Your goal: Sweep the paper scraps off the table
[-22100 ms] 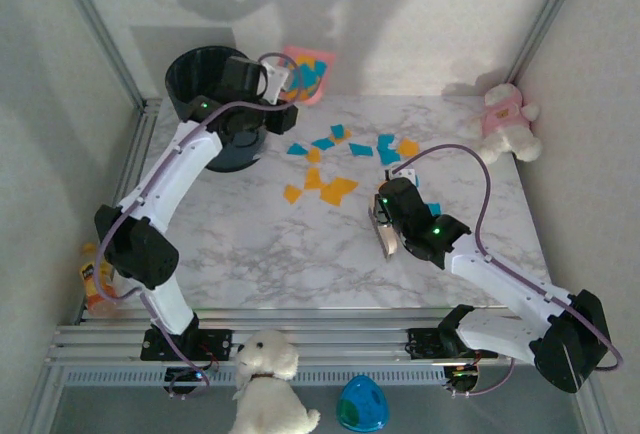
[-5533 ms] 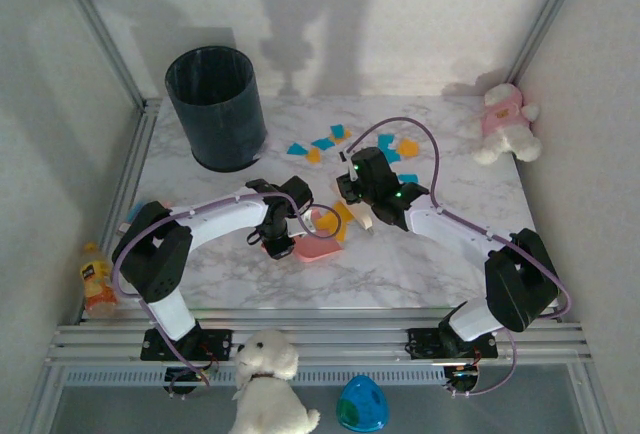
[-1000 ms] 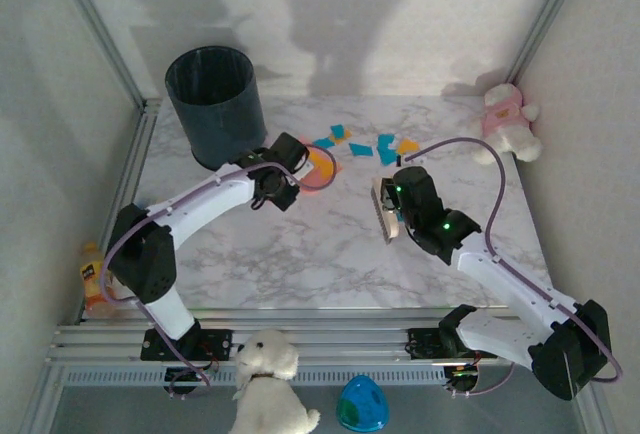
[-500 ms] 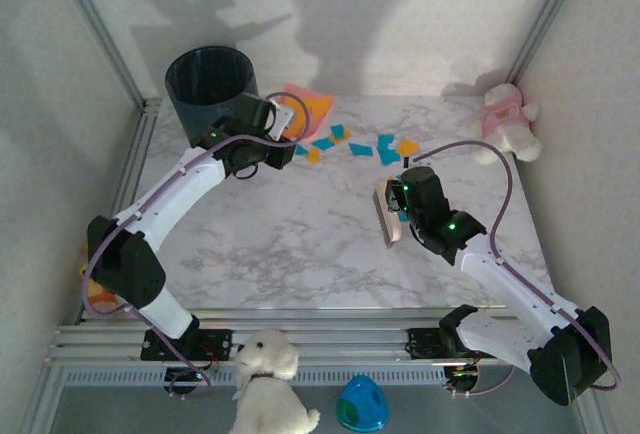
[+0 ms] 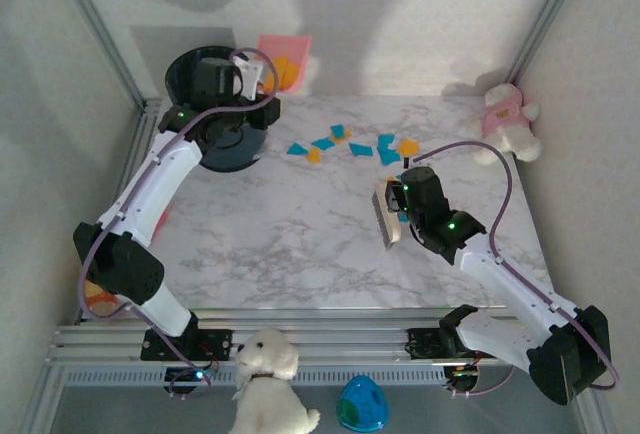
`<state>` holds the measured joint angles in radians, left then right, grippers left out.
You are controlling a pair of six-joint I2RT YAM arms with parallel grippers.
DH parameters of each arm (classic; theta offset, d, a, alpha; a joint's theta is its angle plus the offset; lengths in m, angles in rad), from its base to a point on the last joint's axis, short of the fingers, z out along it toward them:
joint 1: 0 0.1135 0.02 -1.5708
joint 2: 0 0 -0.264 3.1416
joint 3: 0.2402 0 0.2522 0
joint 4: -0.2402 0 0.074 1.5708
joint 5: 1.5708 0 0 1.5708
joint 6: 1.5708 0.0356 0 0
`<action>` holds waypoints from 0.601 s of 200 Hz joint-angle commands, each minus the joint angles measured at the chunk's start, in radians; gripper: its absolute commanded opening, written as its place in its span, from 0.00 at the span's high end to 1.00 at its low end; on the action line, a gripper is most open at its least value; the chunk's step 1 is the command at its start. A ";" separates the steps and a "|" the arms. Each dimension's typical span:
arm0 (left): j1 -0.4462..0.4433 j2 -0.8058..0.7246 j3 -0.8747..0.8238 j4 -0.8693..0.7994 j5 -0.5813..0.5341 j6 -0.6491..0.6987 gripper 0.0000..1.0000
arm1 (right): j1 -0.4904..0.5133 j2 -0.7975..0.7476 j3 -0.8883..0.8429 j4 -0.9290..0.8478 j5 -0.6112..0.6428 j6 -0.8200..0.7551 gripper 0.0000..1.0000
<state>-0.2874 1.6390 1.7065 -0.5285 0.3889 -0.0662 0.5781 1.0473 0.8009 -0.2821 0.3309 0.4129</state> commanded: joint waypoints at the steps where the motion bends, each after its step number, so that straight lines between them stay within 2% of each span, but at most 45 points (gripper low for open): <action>1: 0.048 0.028 0.033 0.049 0.063 -0.104 1.00 | -0.009 -0.001 0.007 0.011 -0.013 0.014 1.00; 31: 0.104 0.041 0.027 0.104 0.174 -0.185 1.00 | -0.011 0.001 0.012 0.008 -0.016 0.014 1.00; 85: 0.175 0.061 0.024 0.172 0.250 -0.325 1.00 | -0.013 0.009 0.022 0.001 -0.026 0.011 1.00; 120: 0.228 0.107 0.038 0.207 0.344 -0.411 1.00 | -0.013 0.013 0.026 -0.003 -0.030 0.014 1.00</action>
<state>-0.0963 1.7069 1.7149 -0.3866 0.6365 -0.3851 0.5735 1.0580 0.8009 -0.2935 0.3092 0.4129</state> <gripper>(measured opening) 0.267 0.259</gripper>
